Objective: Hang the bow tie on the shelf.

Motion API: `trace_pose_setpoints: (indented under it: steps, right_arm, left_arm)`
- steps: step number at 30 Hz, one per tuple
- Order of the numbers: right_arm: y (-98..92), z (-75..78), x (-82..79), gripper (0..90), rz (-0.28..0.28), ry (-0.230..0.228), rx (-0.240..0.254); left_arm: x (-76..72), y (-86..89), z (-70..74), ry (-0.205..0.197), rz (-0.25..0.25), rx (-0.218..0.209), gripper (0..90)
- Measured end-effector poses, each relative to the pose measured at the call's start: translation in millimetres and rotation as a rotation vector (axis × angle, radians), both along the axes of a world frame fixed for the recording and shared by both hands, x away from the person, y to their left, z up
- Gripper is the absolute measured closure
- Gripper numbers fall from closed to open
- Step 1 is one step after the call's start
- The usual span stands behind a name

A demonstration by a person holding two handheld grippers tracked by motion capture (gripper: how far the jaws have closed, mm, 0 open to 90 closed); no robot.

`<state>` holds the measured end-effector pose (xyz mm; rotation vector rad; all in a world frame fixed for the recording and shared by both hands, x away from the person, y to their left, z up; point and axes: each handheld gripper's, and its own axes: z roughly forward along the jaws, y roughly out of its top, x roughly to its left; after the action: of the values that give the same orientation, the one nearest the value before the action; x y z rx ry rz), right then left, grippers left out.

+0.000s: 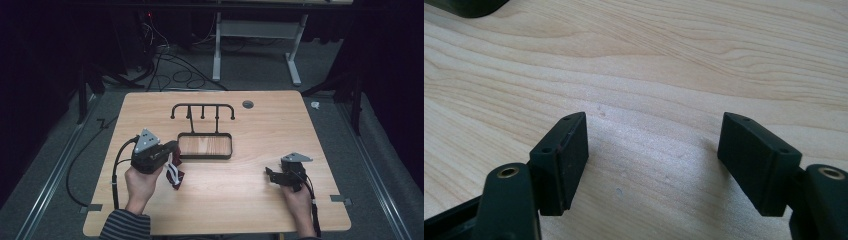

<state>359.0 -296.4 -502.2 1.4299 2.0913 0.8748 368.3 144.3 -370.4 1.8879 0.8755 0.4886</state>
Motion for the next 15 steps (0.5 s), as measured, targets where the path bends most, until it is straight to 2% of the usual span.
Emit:
trace_pose_setpoints:
  steps: [5, 10, 15]
  right_arm:
    - [0.0, 0.0, 0.0, 29.6, 0.000, 0.000, 0.000]
    - [-0.1, 0.0, 0.0, 29.5, 0.001, 0.000, 0.000]
    - [0.0, 0.0, 0.0, 29.5, 0.000, 0.000, 0.001]
  left_arm:
    - [3.2, -3.8, 6.3, -0.008, -0.012, -0.009, 86.6]
    - [5.8, -9.6, 11.9, -0.018, -0.028, 0.013, 86.6]
    - [9.0, -13.1, 18.5, -0.027, -0.041, 0.005, 86.6]
